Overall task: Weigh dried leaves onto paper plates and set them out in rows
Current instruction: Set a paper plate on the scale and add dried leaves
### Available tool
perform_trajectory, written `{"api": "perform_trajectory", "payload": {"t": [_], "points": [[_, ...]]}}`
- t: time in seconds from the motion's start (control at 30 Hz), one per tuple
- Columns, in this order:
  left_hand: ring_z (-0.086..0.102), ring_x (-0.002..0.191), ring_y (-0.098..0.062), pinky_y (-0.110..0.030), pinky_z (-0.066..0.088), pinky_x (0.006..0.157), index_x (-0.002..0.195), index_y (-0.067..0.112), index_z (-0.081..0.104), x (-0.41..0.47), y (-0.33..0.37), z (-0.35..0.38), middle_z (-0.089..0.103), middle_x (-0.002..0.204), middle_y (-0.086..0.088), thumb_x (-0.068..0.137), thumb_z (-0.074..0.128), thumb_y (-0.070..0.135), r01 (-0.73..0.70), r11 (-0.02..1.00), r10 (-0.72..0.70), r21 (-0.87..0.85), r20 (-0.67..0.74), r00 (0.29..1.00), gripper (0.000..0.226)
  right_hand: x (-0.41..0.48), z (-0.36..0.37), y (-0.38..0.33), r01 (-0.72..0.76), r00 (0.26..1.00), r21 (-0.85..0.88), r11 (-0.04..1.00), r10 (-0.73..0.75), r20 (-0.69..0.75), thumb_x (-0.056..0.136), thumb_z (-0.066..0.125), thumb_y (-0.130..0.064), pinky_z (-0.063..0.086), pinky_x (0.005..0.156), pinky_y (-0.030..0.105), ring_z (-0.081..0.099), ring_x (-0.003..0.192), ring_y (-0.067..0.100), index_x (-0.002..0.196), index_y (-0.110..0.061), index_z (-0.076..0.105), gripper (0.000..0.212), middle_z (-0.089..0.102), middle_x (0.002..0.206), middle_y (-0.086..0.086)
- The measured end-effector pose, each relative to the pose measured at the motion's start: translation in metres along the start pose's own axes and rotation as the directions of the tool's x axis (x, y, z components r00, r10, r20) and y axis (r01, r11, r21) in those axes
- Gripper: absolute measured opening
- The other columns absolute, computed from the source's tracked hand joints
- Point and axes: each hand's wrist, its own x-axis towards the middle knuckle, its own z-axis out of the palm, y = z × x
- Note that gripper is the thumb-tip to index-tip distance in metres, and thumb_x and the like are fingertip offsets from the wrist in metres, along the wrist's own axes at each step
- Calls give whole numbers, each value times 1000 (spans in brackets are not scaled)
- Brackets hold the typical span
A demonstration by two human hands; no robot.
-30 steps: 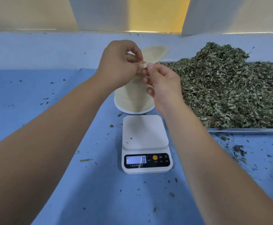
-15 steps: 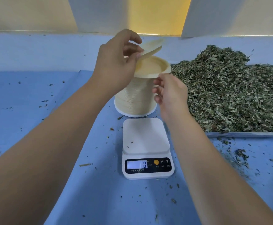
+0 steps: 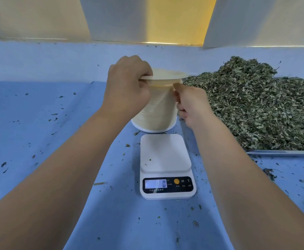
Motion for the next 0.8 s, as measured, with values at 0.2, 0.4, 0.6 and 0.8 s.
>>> {"api": "perform_trajectory", "payload": {"t": [0.2, 0.4, 0.6, 0.8], "points": [[55, 74, -29, -40, 41, 65, 67, 4, 63, -54, 9, 2, 60, 73, -4, 60, 47, -16, -47, 992, 23, -120, -197, 980, 27, -44, -43, 9, -145, 962, 277, 950, 70, 263, 94, 38, -66, 25, 40, 20, 47, 47, 18, 106, -14, 65, 61, 69, 74, 8], [57, 80, -27, -33, 39, 67, 67, 4, 68, -107, 5, 8, 65, 80, -7, 64, 54, -17, 59, 989, -76, -137, -126, 989, 26, -63, -80, 32, -89, 981, 111, 990, 68, 183, 93, 55, -55, 14, 43, 20, 30, 40, 11, 114, -5, 62, 54, 48, 58, -2], [64, 111, -16, -18, 51, 93, 90, 17, 75, -146, -8, 15, 65, 118, 3, 81, 52, -14, 343, 868, -361, -359, 18, 932, 39, -64, -87, 73, 60, 988, -176, 983, -34, 149, 96, 57, -11, 25, 38, 21, 39, 43, 12, 112, -17, 69, 21, 58, 57, -3], [62, 121, -13, -26, 53, 102, 108, 10, 74, -165, -21, 28, 61, 126, 5, 80, 47, -14, 425, 811, -418, -401, 112, 902, 46, -58, -84, 93, 134, 984, -426, 895, -69, 167, 97, 55, -31, 39, 47, 23, 53, 53, 11, 122, -28, 63, 27, 66, 71, -8]]}}
